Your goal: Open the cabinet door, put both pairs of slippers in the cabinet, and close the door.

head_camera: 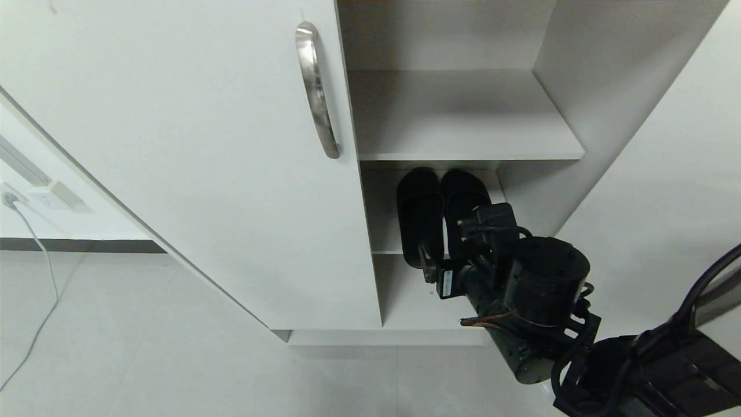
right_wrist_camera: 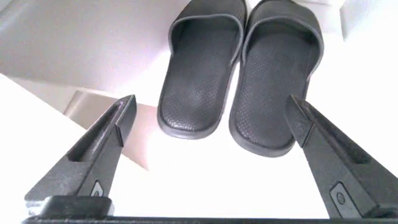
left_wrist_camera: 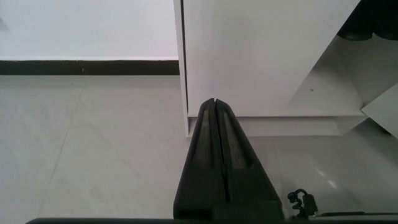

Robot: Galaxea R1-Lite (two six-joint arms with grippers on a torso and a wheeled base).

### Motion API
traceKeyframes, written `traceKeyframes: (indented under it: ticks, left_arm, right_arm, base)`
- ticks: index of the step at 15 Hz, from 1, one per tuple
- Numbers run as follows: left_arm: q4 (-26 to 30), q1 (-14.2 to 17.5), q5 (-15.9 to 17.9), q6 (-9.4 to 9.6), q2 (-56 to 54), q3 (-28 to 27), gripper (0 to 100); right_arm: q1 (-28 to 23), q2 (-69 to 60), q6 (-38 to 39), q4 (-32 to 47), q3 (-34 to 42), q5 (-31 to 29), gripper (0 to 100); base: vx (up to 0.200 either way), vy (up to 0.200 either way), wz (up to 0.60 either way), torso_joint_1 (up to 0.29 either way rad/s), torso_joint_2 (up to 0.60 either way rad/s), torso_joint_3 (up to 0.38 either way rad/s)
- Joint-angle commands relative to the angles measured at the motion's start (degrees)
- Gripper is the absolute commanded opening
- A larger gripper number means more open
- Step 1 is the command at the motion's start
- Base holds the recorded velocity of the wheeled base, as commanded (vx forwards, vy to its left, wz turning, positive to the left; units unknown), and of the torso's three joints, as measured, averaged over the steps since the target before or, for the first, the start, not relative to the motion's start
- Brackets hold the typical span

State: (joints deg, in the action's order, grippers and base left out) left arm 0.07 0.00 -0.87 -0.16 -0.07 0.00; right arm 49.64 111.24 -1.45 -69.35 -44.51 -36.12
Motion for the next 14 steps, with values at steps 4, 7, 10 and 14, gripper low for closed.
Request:
traceKeyframes:
  ticks: [4,7,10,14]
  left_arm:
    - [0.0,0.0,0.0,-0.02,0.1,0.0,0]
    - [0.0,0.0,0.0,-0.02,0.1,0.0,0]
    - [-0.1,0.0,-0.1,0.16,0.1,0.0,0]
    - [-0.1,0.0,-0.2,-0.02,0.1,0.0,0]
  right_arm:
    - [0.4,-1.0,0.0,0.0,0.5,0.0,100]
    - [0.5,-0.4,0.0,0.0,0.5,0.0,100]
    - [0.4,-0.3,0.0,-0.1,0.5,0.1,100]
    - [0.2,-0.3,0.0,-0.1,0.6,0.1,100]
  base:
    - [-0.15,0.0,0.0,0.004,0.0,0.002]
    - [-0.2,0.0,0.0,-0.002,0.0,0.002]
    - [-0.067,0.0,0.0,0.001,0.0,0.002]
    - [0.0,0.0,0.0,0.0,0.0,0.0]
